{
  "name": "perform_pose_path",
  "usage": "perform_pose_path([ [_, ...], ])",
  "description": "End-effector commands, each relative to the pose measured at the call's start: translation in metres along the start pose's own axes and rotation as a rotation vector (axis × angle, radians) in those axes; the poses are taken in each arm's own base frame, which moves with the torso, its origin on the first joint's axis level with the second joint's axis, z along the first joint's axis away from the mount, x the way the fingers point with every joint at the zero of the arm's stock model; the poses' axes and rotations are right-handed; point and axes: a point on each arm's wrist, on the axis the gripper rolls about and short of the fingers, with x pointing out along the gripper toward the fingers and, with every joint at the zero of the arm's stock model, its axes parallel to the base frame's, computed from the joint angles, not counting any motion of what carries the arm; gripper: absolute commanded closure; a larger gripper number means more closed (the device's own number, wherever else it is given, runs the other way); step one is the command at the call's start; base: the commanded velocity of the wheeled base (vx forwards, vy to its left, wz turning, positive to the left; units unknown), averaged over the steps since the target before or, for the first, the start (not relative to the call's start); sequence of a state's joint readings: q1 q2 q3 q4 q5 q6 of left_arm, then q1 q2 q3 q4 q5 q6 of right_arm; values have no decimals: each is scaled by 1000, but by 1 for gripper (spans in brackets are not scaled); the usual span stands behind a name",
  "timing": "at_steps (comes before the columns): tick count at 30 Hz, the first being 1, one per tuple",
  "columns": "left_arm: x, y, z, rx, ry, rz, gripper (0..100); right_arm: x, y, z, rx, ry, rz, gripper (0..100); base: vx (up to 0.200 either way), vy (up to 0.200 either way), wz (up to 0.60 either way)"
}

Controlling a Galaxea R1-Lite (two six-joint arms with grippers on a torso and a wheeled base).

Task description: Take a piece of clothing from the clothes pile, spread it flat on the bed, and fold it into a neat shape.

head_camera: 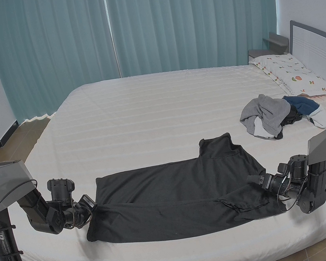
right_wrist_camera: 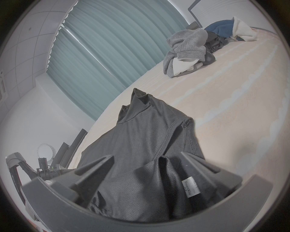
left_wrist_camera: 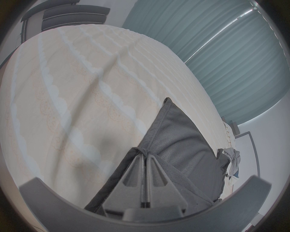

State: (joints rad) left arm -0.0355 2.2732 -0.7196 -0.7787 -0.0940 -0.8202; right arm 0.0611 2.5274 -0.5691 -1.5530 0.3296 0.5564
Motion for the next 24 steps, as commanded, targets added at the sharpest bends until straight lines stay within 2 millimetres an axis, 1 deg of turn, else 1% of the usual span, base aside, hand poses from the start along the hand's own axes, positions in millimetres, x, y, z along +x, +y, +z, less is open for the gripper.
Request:
perform_pose_path([
  [1, 0, 0, 0, -1, 0, 1, 100, -1, 0, -1, -22, -3, 1, 100, 0, 0, 0],
  [5, 0, 0, 0, -2, 2, 0, 100, -10, -2, 1, -37, 1, -16, 100, 0, 0, 0],
  [12, -3, -1, 1, 1, -6, -6, 100, -22, 6, 10, -40, -6, 11, 100, 0, 0, 0],
  [17, -20, -9, 5, 12, -30, -31, 100, -32, 19, 23, -49, -41, 41, 100, 0, 0, 0],
  [18, -26, -12, 6, 16, -40, -44, 100, -37, 24, 26, -53, -50, 48, 100, 0, 0, 0],
  [20, -29, -14, 7, 16, -45, -48, 100, -40, 26, 27, -53, -50, 48, 100, 0, 0, 0],
  [21, -35, -15, 7, 21, -51, -53, 100, -51, 28, 23, -50, -33, 34, 100, 0, 0, 0],
  [24, -44, -15, 7, 22, -64, -49, 100, -64, 31, 28, -45, -49, 22, 100, 0, 0, 0],
])
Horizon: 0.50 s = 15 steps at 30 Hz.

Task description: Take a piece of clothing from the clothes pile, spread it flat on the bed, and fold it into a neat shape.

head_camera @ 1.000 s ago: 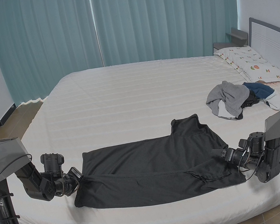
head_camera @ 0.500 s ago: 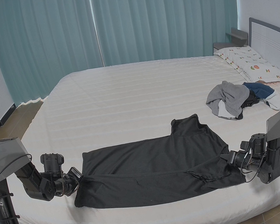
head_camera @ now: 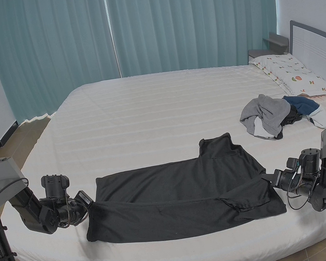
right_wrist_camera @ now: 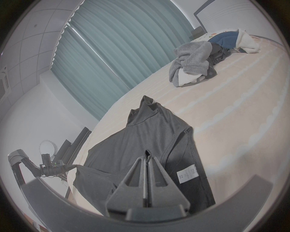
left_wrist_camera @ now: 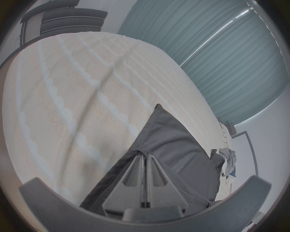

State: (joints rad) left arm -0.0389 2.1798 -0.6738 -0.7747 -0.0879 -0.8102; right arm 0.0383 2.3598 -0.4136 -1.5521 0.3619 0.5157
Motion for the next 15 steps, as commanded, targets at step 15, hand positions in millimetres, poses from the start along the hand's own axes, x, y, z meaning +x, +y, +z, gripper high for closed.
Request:
perform_pose_path([
  [15, -84, 0, -10, 16, -47, -43, 100, -84, 39, 16, -11, -61, 17, 100, 0, 0, 0],
])
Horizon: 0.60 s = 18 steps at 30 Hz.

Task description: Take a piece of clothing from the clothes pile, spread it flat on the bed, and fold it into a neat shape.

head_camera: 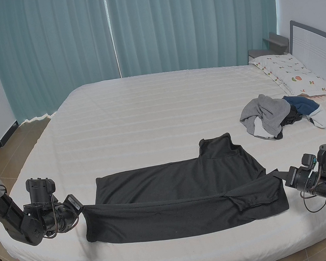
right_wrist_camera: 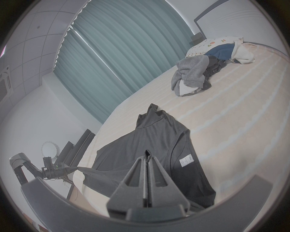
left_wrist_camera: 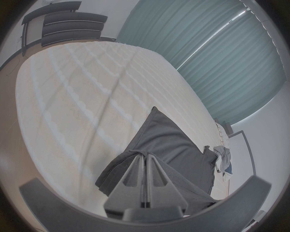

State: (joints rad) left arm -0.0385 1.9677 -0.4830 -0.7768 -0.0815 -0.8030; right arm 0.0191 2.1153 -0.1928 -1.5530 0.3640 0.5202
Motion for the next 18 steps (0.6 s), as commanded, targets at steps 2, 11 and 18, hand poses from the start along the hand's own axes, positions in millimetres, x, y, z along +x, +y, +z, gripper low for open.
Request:
perform_pose_path([
  [2, -29, -1, -3, 9, -24, -31, 100, -26, 11, 2, -8, -22, 11, 100, 0, 0, 0],
  [11, -45, 12, -17, 55, 9, -3, 100, -54, 14, -6, 11, 21, 22, 100, 0, 0, 0],
  [18, -49, 16, -22, 59, 24, 12, 100, -59, 11, -7, 25, 44, -16, 100, 0, 0, 0],
])
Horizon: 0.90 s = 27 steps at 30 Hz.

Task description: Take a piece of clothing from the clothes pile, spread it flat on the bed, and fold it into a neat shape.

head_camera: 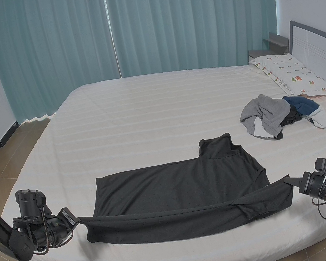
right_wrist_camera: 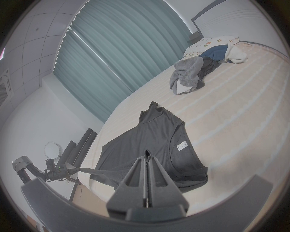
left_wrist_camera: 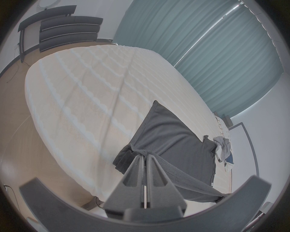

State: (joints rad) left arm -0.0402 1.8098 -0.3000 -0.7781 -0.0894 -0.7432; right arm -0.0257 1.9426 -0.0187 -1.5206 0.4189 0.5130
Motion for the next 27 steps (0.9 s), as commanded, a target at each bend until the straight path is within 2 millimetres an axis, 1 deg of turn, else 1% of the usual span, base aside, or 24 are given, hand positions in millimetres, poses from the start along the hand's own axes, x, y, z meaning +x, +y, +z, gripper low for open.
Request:
perform_pose_path([
  [1, -4, 2, -3, 0, 4, 5, 100, -9, 2, -4, 6, 31, -19, 100, 0, 0, 0],
  [8, -7, 8, -9, 37, 28, 24, 100, -18, 4, -11, -6, 116, -52, 100, 0, 0, 0],
  [10, -10, 12, -15, 74, 44, 38, 100, -20, 3, -14, -23, 147, -65, 100, 0, 0, 0],
  [14, -17, 14, -17, 100, 40, 38, 100, -26, 6, -15, -27, 166, -73, 100, 0, 0, 0],
  [15, -19, 16, -19, 106, 45, 42, 100, -30, 8, -16, -25, 170, -75, 100, 0, 0, 0],
  [18, -20, 15, -23, 128, 59, 42, 100, -35, 9, -17, -34, 183, -80, 100, 0, 0, 0],
  [21, -20, 15, -24, 131, 63, 42, 100, -35, 9, -17, -35, 187, -82, 100, 0, 0, 0],
  [23, -20, 17, -28, 137, 81, 53, 100, -37, 8, -21, -38, 226, -100, 100, 0, 0, 0],
  [25, -17, 15, -25, 138, 72, 47, 100, -35, 5, -23, -33, 247, -110, 100, 0, 0, 0],
  [27, -11, 14, -24, 136, 80, 52, 100, -30, 2, -26, -24, 269, -116, 100, 0, 0, 0],
])
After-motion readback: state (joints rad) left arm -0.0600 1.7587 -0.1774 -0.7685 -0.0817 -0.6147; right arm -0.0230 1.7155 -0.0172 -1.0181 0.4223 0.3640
